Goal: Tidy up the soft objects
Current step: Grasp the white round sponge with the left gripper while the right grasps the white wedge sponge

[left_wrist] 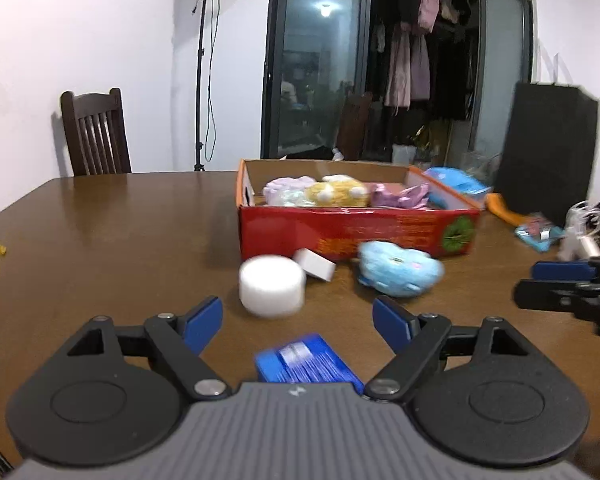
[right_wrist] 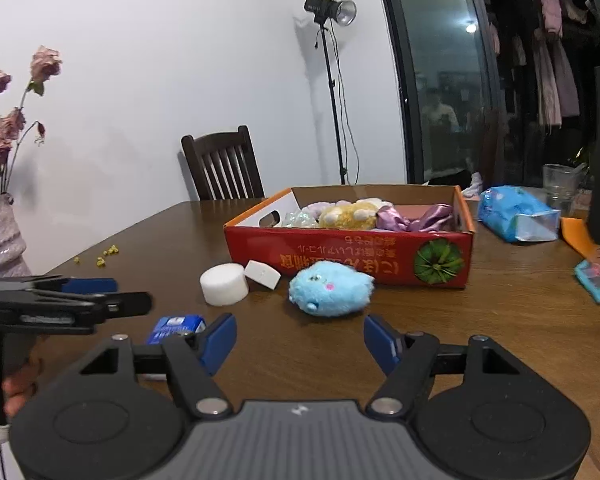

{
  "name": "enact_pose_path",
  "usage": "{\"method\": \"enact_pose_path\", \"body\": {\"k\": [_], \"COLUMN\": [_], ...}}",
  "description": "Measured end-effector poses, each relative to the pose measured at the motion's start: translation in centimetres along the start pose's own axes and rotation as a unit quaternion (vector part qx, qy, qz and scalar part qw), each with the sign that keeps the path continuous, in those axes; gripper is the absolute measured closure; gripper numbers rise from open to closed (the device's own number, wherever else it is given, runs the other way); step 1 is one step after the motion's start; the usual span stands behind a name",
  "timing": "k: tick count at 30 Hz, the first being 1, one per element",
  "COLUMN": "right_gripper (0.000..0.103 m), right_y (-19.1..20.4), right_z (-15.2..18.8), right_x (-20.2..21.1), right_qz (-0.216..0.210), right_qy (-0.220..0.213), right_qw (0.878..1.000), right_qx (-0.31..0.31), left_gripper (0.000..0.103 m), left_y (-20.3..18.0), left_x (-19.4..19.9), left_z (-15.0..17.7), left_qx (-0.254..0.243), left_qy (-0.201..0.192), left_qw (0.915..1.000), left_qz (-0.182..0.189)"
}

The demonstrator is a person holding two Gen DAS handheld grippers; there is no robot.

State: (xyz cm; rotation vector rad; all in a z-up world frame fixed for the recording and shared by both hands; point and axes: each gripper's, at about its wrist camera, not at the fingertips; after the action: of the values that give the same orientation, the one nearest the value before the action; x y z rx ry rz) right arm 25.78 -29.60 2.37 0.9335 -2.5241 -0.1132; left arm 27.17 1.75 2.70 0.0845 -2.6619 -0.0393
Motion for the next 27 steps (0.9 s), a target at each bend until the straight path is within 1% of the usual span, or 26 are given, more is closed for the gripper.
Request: {"method": "enact_pose_path", "body": {"k": [4,6,7,8,9,11,12,14,15,16,18,20,21,22,24,25,27], "right_gripper": [0.041,0.041,0.042,0.042,0.043,0.044,0.044,0.045,0.045,0.045,0.046,0.046,0.046,0.052,0.065,0.068,0.070], "right_y": [-0.5,-0.5,-0.5,-0.5,-0.5,-0.5,-0.4,-0.1,0.2,0.4,1.2,1.9,2.2,2.4,2.6,2.8,2.9], "right_z": [-2.3,-3.3,-3.8,-4.2,-4.6,-5.3,-5.5,-5.9,-6.0,-6.0,-5.8,-5.3,-5.0,-4.6,-4.1,-3.9,-4.0], "right_x": [-4.4,-6.6,-7.9,-9.1,-10.4,-12.9,-14.1,-16.6,-17.9,-19.0,-21.2,-22.8,-23.3,-23.8,-24.3,-24.3,-24.3], "right_qz": [-0.015,-0.028,-0.035,-0.039,-0.042,-0.048,-0.050,-0.048,-0.047,-0.046,-0.042,-0.030,-0.031,-0.033,-0.036,-0.033,-0.034], "right_qy": [0.009,0.012,0.015,0.018,0.022,0.030,0.034,0.048,0.058,0.068,0.093,0.111,0.117,0.123,0.135,0.130,0.131], "right_qw": [1.000,0.999,0.999,0.999,0.999,0.998,0.998,0.998,0.997,0.996,0.994,0.992,0.991,0.990,0.988,0.988,0.988], "right_qx": [-0.008,-0.010,-0.009,-0.008,-0.009,-0.007,-0.004,0.005,0.012,0.018,0.036,0.053,0.059,0.061,0.067,0.079,0.077], "left_gripper": [0.019,0.019,0.023,0.030,0.046,0.047,0.047,0.047,0.047,0.047,0.047,0.047,0.047,0.047,0.047,0.047,0.047], "left_y": [-0.2,0.0,0.2,0.3,0.5,1.2,1.6,2.8,3.5,4.3,6.1,6.9,7.3,7.3,7.1,6.9,6.4], "left_x": [-6.5,-8.8,-9.9,-10.7,-11.1,-11.0,-10.6,-9.5,-9.1,-8.9,-9.1,-9.1,-9.0,-8.9,-8.7,-8.6,-8.5], "left_z": [-1.2,-1.4,-1.4,-1.3,-1.1,-0.7,-0.7,-0.8,-0.9,-0.8,-0.6,-0.6,-0.8,-0.8,-0.9,-0.9,-0.9], "left_qx": [-0.032,-0.028,-0.022,-0.019,-0.017,-0.012,-0.015,-0.006,0.005,0.022,0.062,0.079,0.083,0.088,0.080,0.074,0.065], "left_qy": [0.037,0.052,0.061,0.066,0.071,0.062,0.058,0.035,0.030,0.028,0.039,0.039,0.036,0.035,0.030,0.027,0.024], "left_qw": [0.9988,0.9983,0.9979,0.9976,0.9973,0.9978,0.9980,0.9994,0.9994,0.9991,0.9965,0.9948,0.9946,0.9944,0.9953,0.9959,0.9968], "left_qz": [-0.003,0.001,0.000,0.003,0.007,0.020,0.019,-0.002,-0.014,-0.024,-0.040,-0.052,-0.051,-0.047,-0.045,-0.044,-0.040]}}
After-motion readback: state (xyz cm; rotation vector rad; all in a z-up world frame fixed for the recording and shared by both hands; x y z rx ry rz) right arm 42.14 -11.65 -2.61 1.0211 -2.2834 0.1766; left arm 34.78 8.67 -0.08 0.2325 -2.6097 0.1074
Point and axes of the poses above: each gripper's, at about its wrist camera, not at the fingertips, and x roughly against the way its jaws point, y to its left, z to its underside, and after that the axes turned 10 degrees about -z, right-handed
